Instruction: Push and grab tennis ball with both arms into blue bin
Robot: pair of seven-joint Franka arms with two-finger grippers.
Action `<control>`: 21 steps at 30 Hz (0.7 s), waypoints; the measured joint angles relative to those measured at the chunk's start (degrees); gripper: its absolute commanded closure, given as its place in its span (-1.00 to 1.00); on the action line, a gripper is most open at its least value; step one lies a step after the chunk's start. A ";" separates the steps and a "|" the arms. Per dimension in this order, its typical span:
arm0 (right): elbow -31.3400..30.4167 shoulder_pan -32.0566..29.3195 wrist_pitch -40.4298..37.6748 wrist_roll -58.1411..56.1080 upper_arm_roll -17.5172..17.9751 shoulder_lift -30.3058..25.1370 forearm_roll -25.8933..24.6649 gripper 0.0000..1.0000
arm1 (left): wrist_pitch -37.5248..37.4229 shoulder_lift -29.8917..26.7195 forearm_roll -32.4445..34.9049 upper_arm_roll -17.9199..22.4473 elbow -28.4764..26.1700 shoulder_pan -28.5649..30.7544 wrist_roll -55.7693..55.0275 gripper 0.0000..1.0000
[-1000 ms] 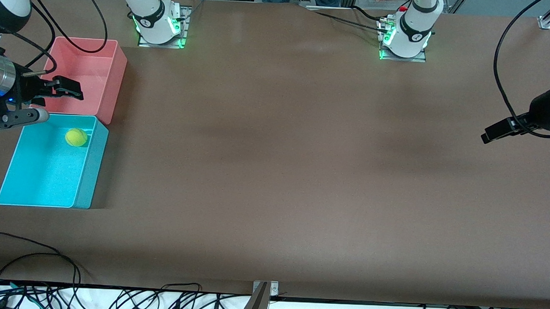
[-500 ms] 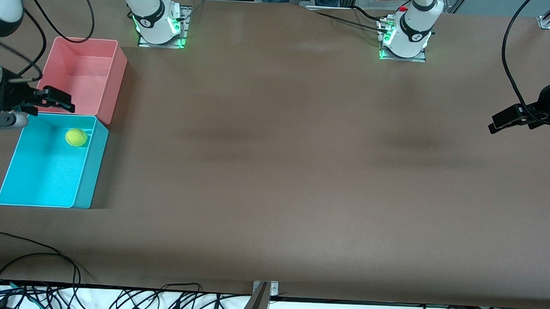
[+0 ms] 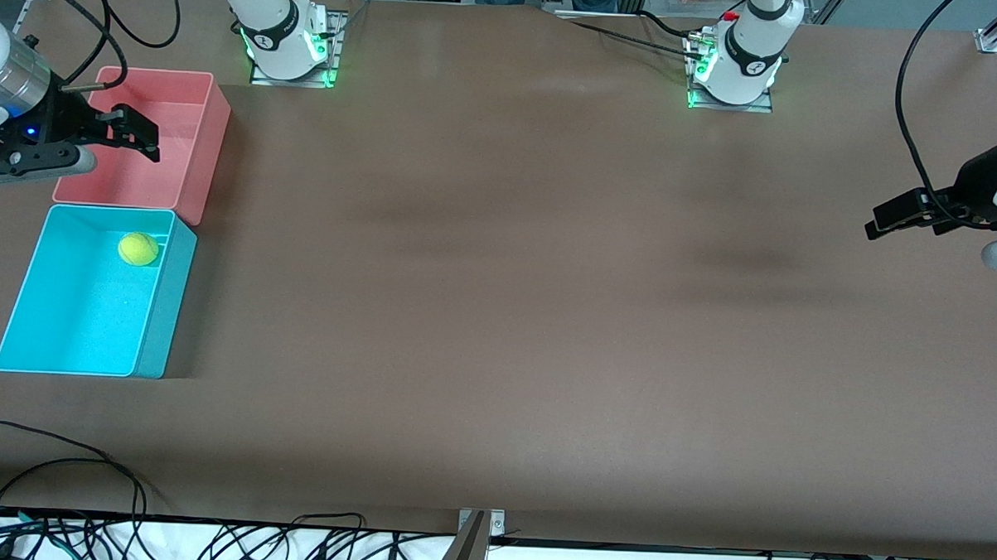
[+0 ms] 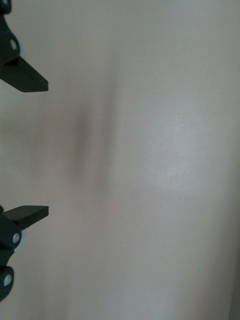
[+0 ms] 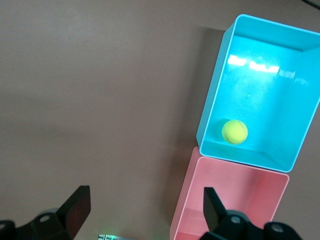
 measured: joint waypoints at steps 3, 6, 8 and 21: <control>0.61 -0.27 -0.16 0.00 0.10 0.31 0.00 -1.00 | 0.02 0.00 0.00 0.00 -0.16 -0.02 0.03 -1.00; 1.77 -0.59 -0.96 0.00 0.04 0.98 0.04 -1.00 | 0.04 -0.01 0.00 0.00 -0.17 -0.02 0.05 -1.00; 2.59 -0.61 -1.44 0.01 -0.42 1.57 0.51 -1.00 | 0.06 -0.04 0.00 0.00 -0.17 -0.02 0.07 -1.00; 3.82 -0.37 -1.78 1.92 -2.30 3.16 3.04 -1.00 | 0.14 -0.15 0.00 0.00 -0.17 -0.07 0.13 -1.00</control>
